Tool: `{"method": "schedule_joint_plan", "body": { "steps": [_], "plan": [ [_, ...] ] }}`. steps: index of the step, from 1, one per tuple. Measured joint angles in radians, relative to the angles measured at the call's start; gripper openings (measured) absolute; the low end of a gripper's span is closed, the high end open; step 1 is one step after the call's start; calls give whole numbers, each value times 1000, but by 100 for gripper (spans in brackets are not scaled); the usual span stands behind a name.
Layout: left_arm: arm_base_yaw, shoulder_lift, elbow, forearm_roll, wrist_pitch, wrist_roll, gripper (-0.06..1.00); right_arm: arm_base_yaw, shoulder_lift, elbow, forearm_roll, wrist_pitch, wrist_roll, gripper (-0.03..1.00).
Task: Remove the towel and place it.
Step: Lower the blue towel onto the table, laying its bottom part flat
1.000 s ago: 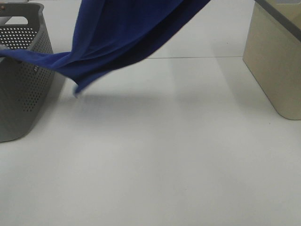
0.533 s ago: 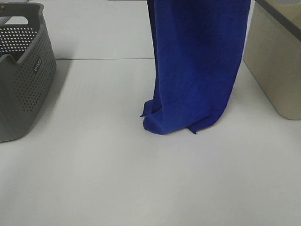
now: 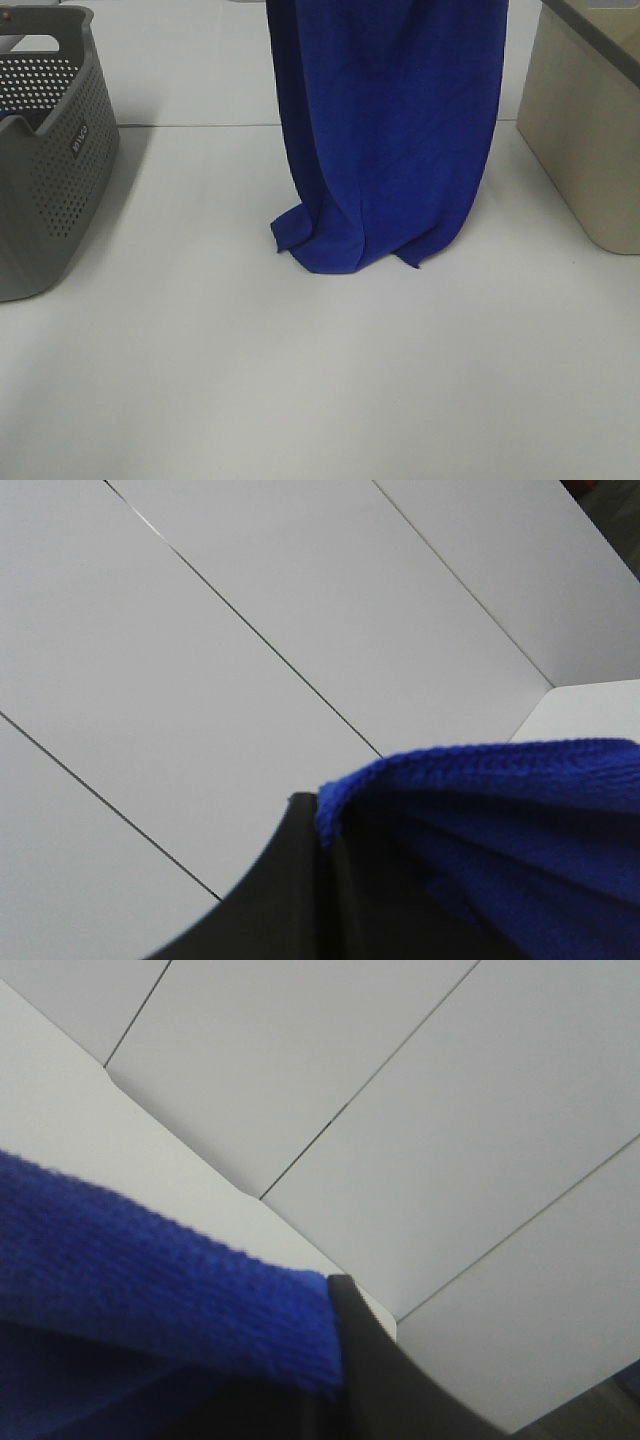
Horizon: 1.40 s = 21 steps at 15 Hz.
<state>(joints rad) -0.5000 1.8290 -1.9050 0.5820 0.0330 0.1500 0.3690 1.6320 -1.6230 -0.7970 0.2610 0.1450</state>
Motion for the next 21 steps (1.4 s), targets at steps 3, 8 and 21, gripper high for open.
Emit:
{"method": "schedule_joint_plan", "body": {
  "steps": [3,8,21],
  "plan": [
    [55,27,0,-22,-100,-19,0,0,68,-75,-8,-24,6,2],
    [184,135,0,-73,-451,-41,0,-71,209,-209,-8,-227,32,2],
    [203,586,-797,-299,-221,132,0,-191,380,-449,170,-509,44,2]
  ]
}}
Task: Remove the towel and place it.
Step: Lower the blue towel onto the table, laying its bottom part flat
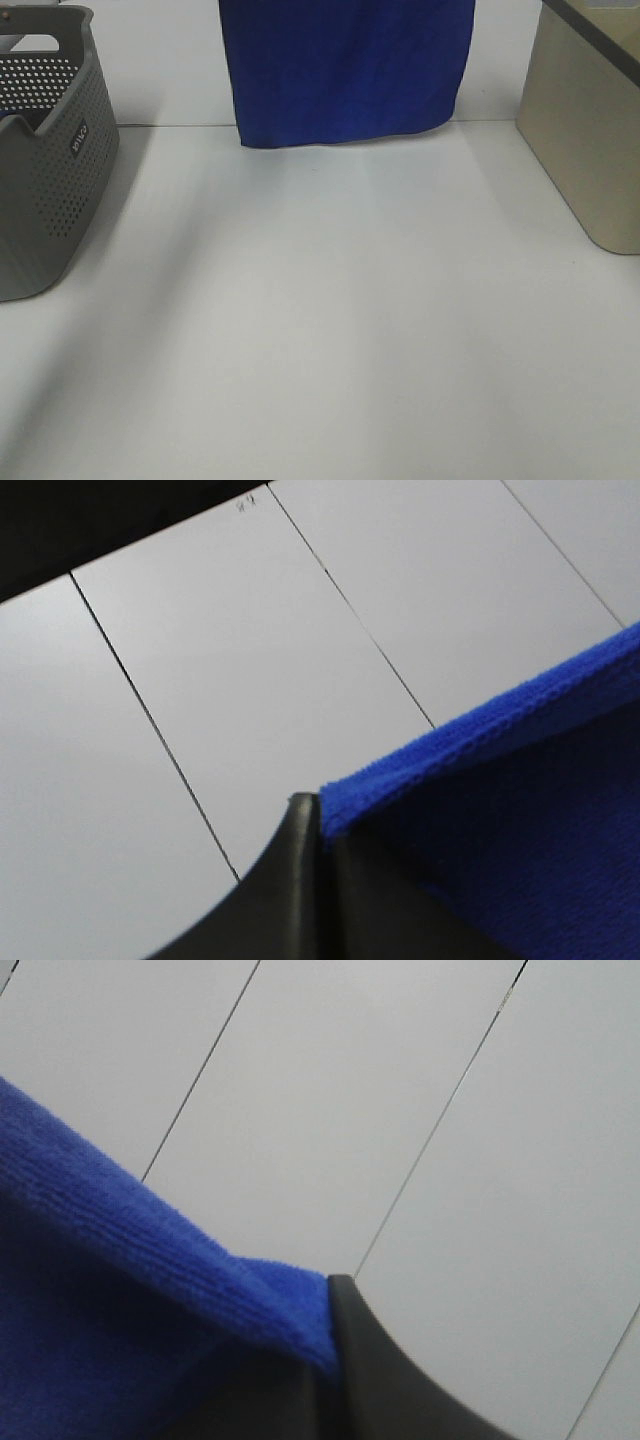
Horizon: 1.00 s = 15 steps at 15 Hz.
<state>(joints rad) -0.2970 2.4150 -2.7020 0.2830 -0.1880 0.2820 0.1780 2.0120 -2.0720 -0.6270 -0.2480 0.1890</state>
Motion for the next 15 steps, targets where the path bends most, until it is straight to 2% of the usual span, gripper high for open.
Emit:
{"method": "schedule_joint_plan", "body": {
  "steps": [5,12,13,15],
  "plan": [
    [-2,14,-1,-23,156,-39,0,-2,17,3,6,14,47,2],
    [-2,14,-1,-30,188,-41,0,-2,17,3,7,37,53,2],
    [-10,14,-1,-54,275,-42,0,-2,17,3,7,57,87,2],
    [-12,14,-1,-72,361,-42,0,-2,17,3,7,82,117,2]
  ]
}}
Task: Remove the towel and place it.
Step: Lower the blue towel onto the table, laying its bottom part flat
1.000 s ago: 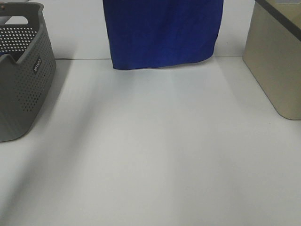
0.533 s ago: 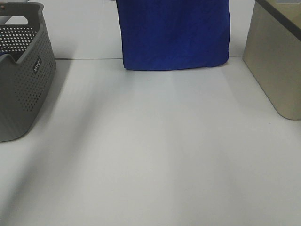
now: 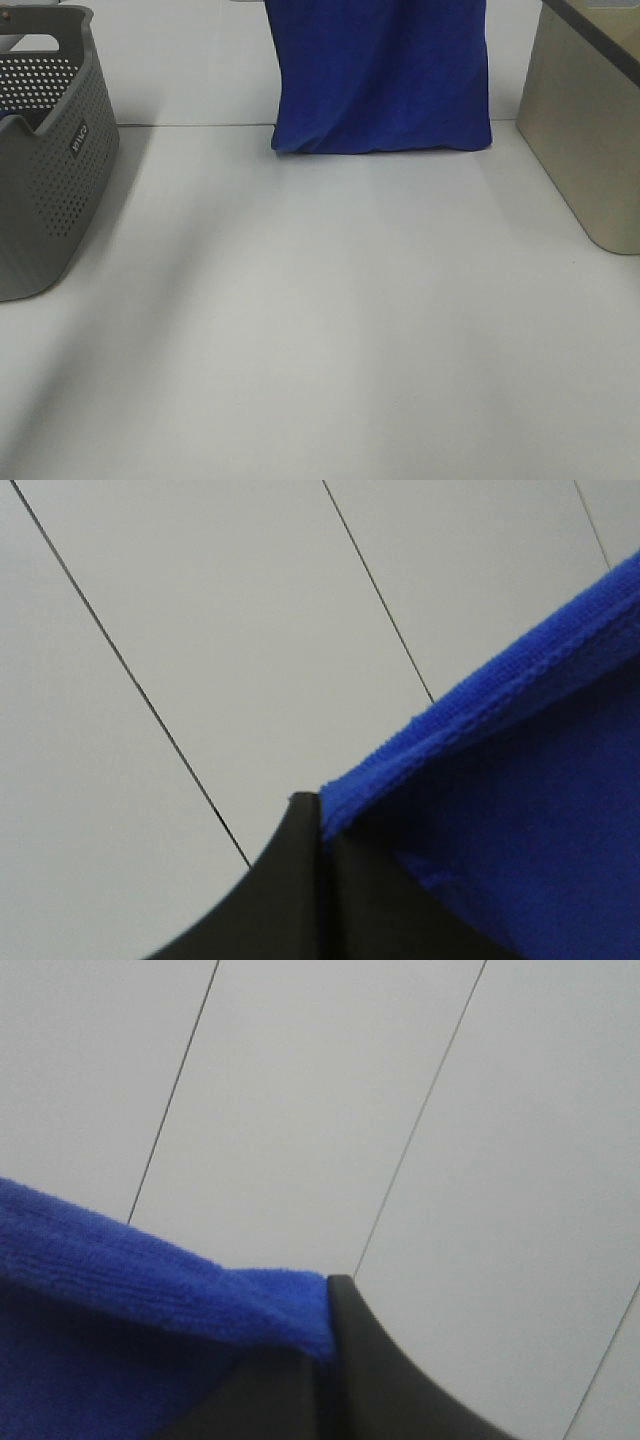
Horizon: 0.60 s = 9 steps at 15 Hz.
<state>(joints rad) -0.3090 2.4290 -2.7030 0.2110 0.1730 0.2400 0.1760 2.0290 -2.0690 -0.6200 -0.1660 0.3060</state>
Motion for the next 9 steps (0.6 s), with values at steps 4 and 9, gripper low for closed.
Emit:
{"method": "schedule_joint_plan", "body": {
  "steps": [4,9],
  "plan": [
    [-14,-28,0,-93,270,15,0,16,-3,0,16,209,94,2],
    [-18,-105,-8,-314,737,147,0,42,-98,0,383,690,-55,2]
  ]
}}
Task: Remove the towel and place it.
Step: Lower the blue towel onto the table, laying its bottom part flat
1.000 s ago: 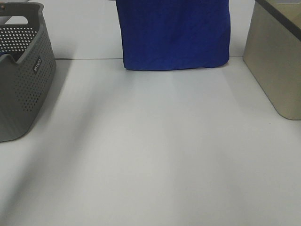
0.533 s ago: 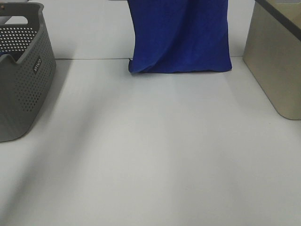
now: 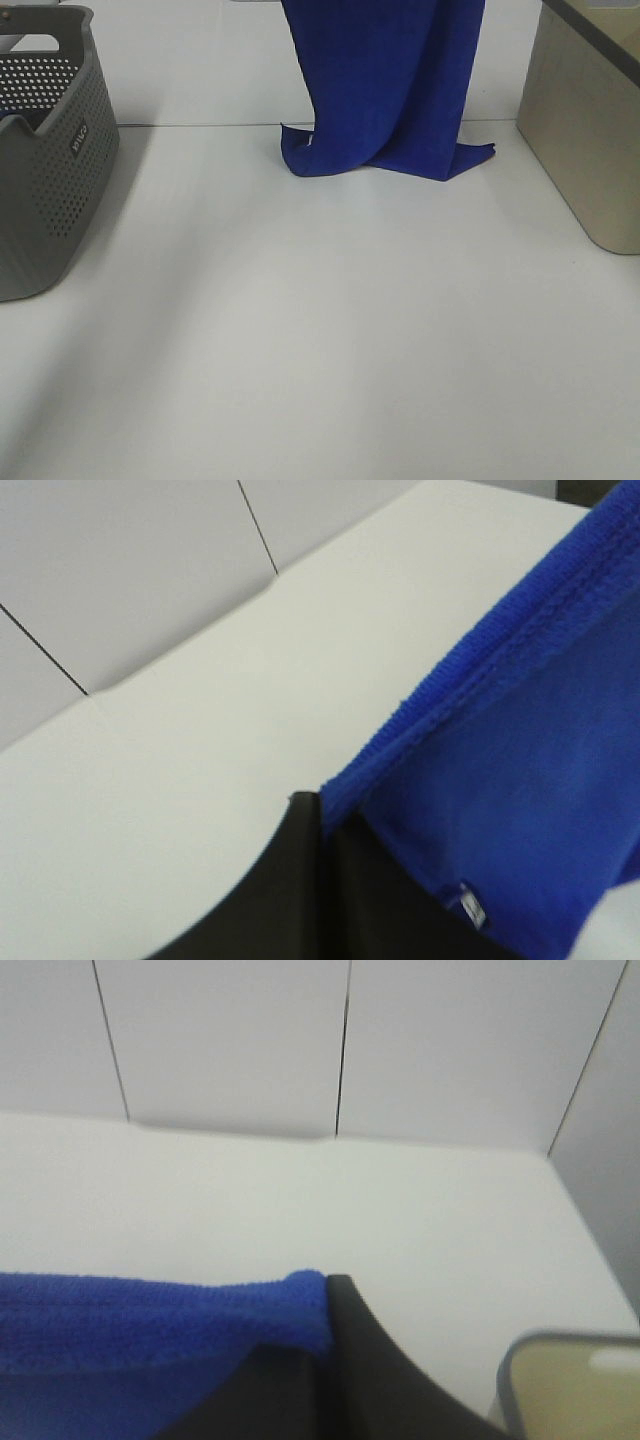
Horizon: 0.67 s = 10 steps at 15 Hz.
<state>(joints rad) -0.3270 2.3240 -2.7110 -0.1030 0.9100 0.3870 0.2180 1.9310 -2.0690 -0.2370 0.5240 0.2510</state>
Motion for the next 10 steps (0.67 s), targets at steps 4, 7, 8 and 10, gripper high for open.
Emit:
{"method": "schedule_joint_plan", "body": {
  "steps": [4,7,8,10],
  "plan": [
    [11,-47,0,0,269,-34,0,-10,-55,0,306,418,-271,2],
    [11,-64,0,-32,298,-147,0,-12,-71,0,333,577,-296,2],
    [11,-71,0,-56,303,-172,0,-12,-74,0,335,618,-300,2],
    [11,-100,15,-92,307,-199,0,-13,-90,0,339,663,-303,2]
  ]
}}
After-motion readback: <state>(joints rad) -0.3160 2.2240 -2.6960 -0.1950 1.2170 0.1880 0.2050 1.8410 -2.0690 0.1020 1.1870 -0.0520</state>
